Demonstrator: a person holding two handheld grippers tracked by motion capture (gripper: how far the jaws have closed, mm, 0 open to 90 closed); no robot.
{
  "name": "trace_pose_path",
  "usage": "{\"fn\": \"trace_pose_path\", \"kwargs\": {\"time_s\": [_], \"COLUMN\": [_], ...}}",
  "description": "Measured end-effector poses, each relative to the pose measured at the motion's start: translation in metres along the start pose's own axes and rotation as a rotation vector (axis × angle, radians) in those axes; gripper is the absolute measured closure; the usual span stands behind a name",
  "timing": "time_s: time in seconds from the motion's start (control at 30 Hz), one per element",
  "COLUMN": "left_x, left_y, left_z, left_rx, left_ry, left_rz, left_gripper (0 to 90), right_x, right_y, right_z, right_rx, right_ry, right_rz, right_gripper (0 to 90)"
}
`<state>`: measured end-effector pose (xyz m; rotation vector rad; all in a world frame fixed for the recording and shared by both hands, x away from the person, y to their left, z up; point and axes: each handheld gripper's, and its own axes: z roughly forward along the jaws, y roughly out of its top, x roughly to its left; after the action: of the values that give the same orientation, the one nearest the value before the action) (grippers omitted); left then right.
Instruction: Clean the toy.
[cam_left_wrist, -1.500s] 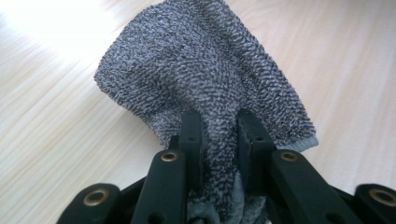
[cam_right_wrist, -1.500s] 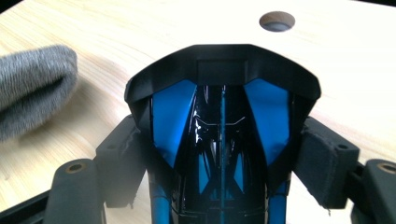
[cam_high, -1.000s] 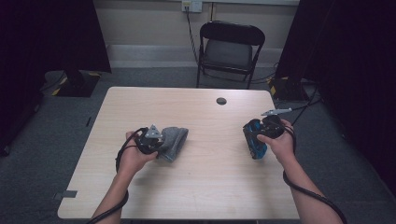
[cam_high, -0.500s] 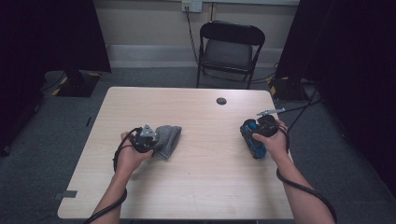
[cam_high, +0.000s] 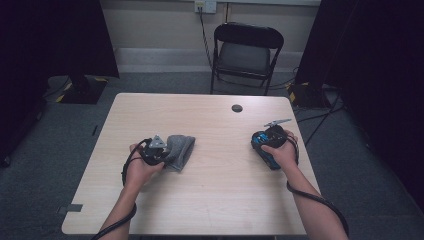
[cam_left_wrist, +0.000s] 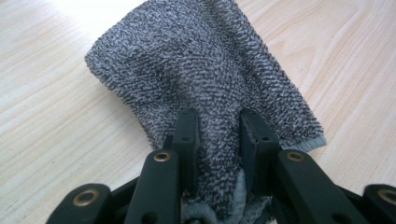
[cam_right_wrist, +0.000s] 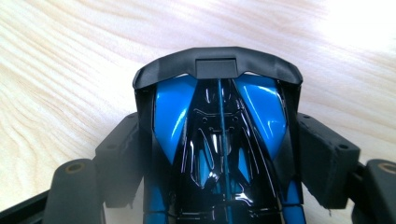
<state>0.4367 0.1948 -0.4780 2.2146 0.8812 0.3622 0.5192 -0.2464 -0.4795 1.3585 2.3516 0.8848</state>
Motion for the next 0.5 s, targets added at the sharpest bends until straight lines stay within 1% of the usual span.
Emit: {"fn": "trace_pose_path", "kwargs": {"time_s": [0.03,0.13,0.33,0.4,0.5], "left_x": [-0.0004,-0.0022,-0.0035,-0.0039,-0.0039], "left_y": [0.0001,-0.0002,-0.0019,-0.0025,-0.0035], "left_z": [0.0000,-0.0004,-0.0011,-0.0012,-0.0009], "left_rx": [0.002,0.002,-0.005,-0.008,-0.014], "left_ry": [0.005,0.001,-0.002,-0.003,0.000], "left_rz": [0.007,0.003,-0.004,-0.005,0.001], "left_gripper": [70.4,70.1,69.7,69.3,67.5], "right_x": [0.0011,0.0036,0.0036,0.0035,0.0035], "right_y": [0.0003,0.0009,0.0017,0.0014,0.0011], "right_z": [0.0015,0.0041,0.0052,0.0062,0.0078], "right_rx": [0.008,0.011,0.011,0.014,0.016], "right_ry": [-0.006,-0.019,-0.026,-0.021,-0.022], "right_rz": [-0.005,-0.019,-0.012,-0.018,-0.017], "right_gripper": [24.9,24.9,24.9,24.9,24.8]}}
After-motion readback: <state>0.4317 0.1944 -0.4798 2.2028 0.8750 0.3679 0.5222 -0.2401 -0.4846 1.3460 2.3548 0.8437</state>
